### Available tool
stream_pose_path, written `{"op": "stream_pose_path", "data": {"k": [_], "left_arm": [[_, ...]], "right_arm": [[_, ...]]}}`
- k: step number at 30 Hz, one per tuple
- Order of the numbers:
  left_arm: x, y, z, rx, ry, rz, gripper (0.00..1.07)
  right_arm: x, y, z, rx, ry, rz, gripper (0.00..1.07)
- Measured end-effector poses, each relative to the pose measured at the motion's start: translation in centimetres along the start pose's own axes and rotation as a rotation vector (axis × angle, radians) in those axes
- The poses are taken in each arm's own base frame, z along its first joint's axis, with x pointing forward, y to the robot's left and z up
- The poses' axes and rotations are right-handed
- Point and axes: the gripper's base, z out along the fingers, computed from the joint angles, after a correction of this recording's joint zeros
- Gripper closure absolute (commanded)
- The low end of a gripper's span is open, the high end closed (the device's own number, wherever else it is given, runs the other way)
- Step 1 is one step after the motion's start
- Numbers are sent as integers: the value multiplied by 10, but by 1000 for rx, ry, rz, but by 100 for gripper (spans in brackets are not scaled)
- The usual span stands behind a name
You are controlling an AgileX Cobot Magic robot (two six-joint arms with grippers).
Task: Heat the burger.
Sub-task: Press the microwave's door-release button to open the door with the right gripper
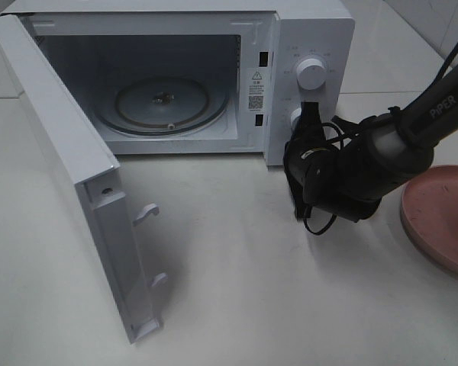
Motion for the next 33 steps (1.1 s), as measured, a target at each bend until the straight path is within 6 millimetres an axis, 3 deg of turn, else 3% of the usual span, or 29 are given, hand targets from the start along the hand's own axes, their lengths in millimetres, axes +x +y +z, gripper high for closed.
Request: {"op": "stream_pose_path", "data": {"k": [15,33], "left_arm": [[0,0,0,0,0,0,9],[0,0,0,0,-2,0,9]], "right_arm": [[-2,3,-11,-18,13,-21,107],[-12,13,-49,-27,90,-102,107]]}}
